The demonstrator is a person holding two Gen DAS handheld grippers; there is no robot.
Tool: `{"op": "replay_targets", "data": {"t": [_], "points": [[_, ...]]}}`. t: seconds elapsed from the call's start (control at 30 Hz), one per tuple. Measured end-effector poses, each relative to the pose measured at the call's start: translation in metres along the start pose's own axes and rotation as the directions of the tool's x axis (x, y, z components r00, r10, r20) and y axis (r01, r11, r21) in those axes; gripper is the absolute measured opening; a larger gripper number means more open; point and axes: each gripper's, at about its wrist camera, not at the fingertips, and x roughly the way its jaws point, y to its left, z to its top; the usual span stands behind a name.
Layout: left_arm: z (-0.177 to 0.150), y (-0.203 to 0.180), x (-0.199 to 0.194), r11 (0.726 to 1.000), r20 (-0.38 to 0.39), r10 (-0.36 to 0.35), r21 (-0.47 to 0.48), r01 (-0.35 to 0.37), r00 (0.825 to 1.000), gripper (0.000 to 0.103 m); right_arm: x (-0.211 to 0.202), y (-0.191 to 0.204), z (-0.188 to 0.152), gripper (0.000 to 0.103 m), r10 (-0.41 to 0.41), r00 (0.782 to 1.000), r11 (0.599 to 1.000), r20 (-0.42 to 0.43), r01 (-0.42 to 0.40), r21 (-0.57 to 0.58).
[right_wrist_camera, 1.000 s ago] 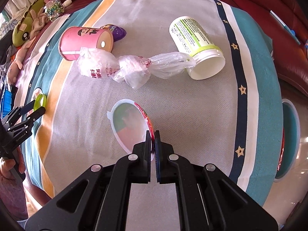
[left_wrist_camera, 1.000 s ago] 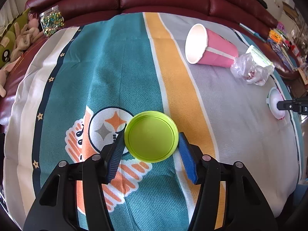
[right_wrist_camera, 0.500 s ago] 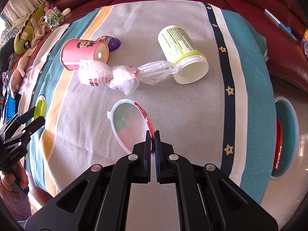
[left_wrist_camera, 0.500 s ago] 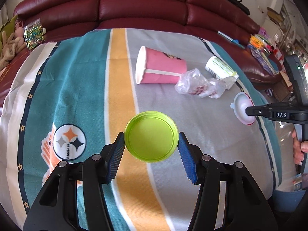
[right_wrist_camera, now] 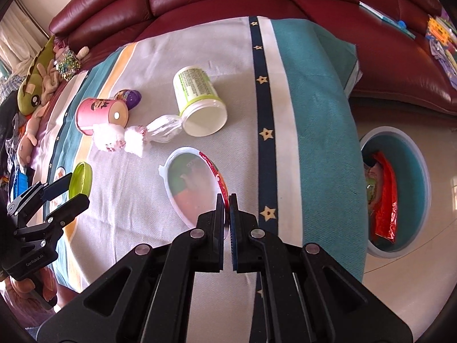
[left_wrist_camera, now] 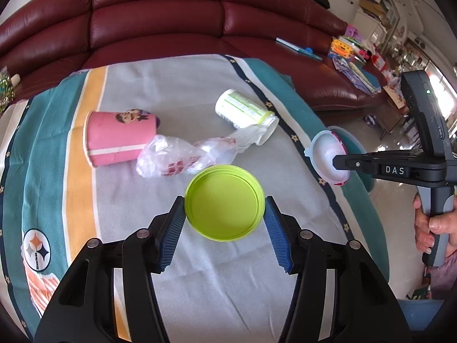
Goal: Collect trash
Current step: 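Carry both lids over the teal bin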
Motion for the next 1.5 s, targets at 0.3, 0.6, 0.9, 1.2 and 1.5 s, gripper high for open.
{"op": "replay_targets", "data": {"t": [0.3,0.6,0.9,1.2,1.5], "points": [[0.035,-0.079,0.024,0.991,-0.008,-0.049,0.121,0.050,0.999,0.057,-0.028,-0.069,0.001,0.004,-0.010,0.998,0.996,0.062,0.005,0.093],[0.056,-0.158,0.056,0.968,-0.043,-0.091,0.232,0.098,0.995,0.057,-0.053,-0.143,-0.006,0.004,-0.035,0.993,0.980,0.109,0.013,0.196],[0.067,-0.223,0.096,0.942,-0.105,-0.114,0.304,0.141,0.988,0.057,-0.066,-0.214,-0.026,0.004,-0.064,0.990,0.954,0.124,0.024,0.300],[0.075,-0.268,0.131,0.922,-0.151,-0.133,0.344,0.178,0.980,0.057,-0.069,-0.269,-0.046,0.004,-0.100,0.989,0.924,0.105,0.053,0.379],[0.076,-0.301,0.161,0.907,-0.192,-0.140,0.369,0.203,0.971,0.057,-0.065,-0.299,-0.055,0.004,-0.113,0.990,0.903,0.087,0.065,0.424]]}}
